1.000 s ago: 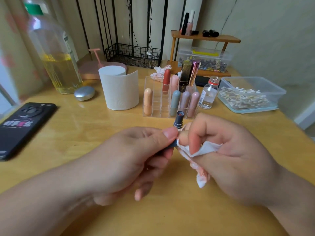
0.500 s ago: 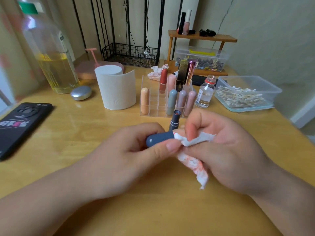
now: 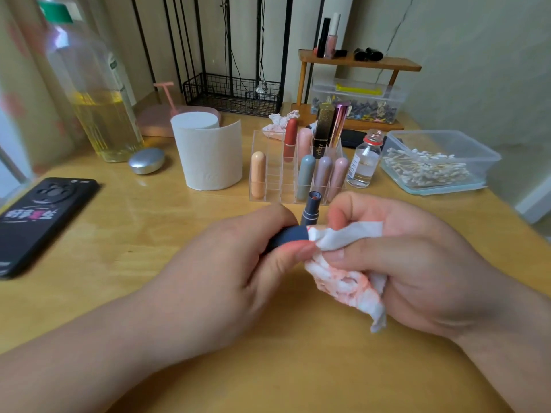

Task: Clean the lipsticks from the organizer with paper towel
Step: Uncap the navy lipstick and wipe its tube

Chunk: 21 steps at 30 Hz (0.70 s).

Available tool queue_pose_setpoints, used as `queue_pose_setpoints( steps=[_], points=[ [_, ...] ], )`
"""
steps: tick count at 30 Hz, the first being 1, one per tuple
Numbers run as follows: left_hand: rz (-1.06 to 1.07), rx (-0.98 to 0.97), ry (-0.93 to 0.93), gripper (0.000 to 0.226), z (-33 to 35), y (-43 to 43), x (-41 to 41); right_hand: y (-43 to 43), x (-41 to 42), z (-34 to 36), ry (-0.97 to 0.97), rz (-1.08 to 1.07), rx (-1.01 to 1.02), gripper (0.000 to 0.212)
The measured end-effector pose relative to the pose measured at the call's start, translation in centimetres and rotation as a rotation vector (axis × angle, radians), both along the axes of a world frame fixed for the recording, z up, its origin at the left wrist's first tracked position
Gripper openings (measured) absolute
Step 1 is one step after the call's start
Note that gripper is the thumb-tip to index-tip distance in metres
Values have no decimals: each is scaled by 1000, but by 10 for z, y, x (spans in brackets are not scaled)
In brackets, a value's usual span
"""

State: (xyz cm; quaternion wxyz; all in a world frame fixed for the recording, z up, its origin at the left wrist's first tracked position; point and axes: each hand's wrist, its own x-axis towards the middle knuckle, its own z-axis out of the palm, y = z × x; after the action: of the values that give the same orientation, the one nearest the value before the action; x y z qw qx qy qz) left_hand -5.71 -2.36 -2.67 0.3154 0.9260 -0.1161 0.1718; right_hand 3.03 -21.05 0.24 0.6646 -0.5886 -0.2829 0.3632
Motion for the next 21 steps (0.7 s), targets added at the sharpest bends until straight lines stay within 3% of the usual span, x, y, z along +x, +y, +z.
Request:
queue_pose_setpoints(
  steps=[2,5,7,11,13,15,18,19,21],
  points=[
    [22,232,-146,31,4,4,0,-2,2,2,143,9,75,23],
    [0,277,-244,33,7,9,4,-4,2,3,165,47,153,20],
    [-92,-1,-149,28,7,9,4,-4,1,2,44,30,125,17],
    [-178,-721,414,41,5,7,7,-4,-7,-5,-291,-67,36,18],
    [-280,-981,725,45,8,6,6,-6,-10,-8,-458,-64,9,20],
    [-328,-1137,839,38,10,5,6,-7,-11,-9,-549,-52,-9,21],
    [-249,-1033,610,28,5,-3,6,-5,-11,-4,-452,-80,11,19],
    [-198,-914,491,28,2,-4,6,-5,-10,-2,-378,-89,4,16],
    [-110,-488,195,29,-3,-2,4,-4,-5,-1,-258,-75,-30,11]
  ],
)
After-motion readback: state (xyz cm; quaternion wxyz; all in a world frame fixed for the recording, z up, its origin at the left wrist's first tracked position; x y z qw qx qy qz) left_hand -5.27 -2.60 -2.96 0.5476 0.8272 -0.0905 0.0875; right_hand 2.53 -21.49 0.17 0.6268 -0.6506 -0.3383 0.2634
